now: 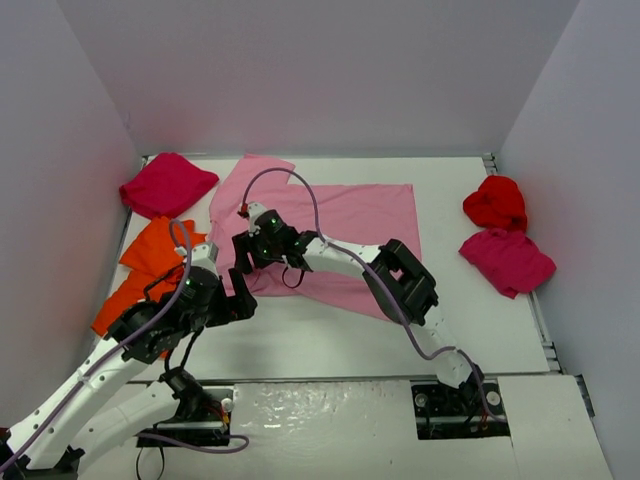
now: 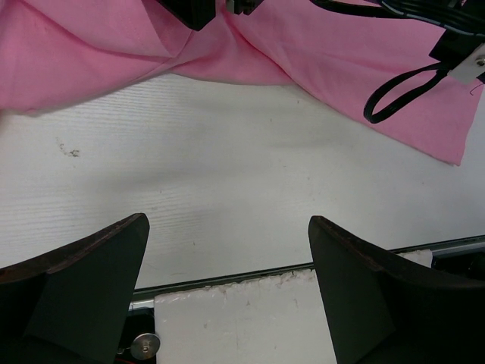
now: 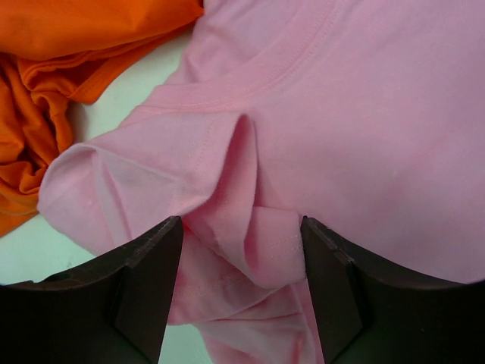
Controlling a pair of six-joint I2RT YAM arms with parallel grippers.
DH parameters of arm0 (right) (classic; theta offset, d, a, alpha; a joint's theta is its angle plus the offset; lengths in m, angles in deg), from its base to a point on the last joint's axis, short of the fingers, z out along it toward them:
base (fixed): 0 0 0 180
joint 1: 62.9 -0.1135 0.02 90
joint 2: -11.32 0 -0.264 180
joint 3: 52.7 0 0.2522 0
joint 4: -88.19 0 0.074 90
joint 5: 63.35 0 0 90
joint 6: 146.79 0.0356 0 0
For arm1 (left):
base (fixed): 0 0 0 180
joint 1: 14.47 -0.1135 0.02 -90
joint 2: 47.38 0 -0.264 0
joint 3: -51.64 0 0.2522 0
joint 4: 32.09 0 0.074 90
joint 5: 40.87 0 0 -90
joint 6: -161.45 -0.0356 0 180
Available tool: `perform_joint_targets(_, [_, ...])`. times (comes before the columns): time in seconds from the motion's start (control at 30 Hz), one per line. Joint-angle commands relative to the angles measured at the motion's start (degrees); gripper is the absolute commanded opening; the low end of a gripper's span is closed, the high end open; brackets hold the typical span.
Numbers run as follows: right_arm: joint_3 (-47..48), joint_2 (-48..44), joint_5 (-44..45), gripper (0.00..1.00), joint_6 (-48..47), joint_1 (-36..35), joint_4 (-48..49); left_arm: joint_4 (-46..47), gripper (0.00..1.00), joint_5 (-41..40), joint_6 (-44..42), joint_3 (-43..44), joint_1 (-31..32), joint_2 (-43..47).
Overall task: Fold and stack the t-shirts
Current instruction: Fold the tshirt
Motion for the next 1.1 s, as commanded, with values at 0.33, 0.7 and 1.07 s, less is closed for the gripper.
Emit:
perform_joint_targets(0.33, [13.29, 5.23, -5.71, 0.59, 0.36, 1.35, 2.41, 0.71, 0.84, -1.48, 0.42, 3.21, 0.31, 0.30])
perform_joint_targets(0.7, [15.80, 7.87, -7.75, 0.52, 2.19, 2.29, 2.47, 0.56, 0.84, -1.53, 0.35, 2.70, 0.22, 0.13])
perform_joint_targets(1.07, [13.53, 4.43, -8.32, 0.51, 2.87, 1.32, 2.10, 1.30, 0.84, -1.74, -0.02, 2.54, 0.22, -0.49])
